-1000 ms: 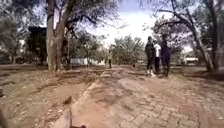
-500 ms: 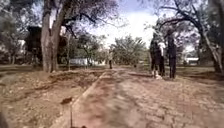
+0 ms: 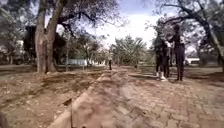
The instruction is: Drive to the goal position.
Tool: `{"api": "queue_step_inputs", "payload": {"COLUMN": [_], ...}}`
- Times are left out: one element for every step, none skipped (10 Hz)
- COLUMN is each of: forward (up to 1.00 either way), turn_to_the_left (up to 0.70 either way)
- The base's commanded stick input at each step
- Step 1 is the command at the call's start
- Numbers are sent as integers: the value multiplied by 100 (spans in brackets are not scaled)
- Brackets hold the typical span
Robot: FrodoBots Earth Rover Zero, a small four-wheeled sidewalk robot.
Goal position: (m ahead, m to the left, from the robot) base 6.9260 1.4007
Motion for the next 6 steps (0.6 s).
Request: {"api": "queue_step_inputs", "payload": {"forward": [85, 85, 85, 85, 85, 85], "turn_to_the_left": [0, 0, -34, -34, 0, 0]}}
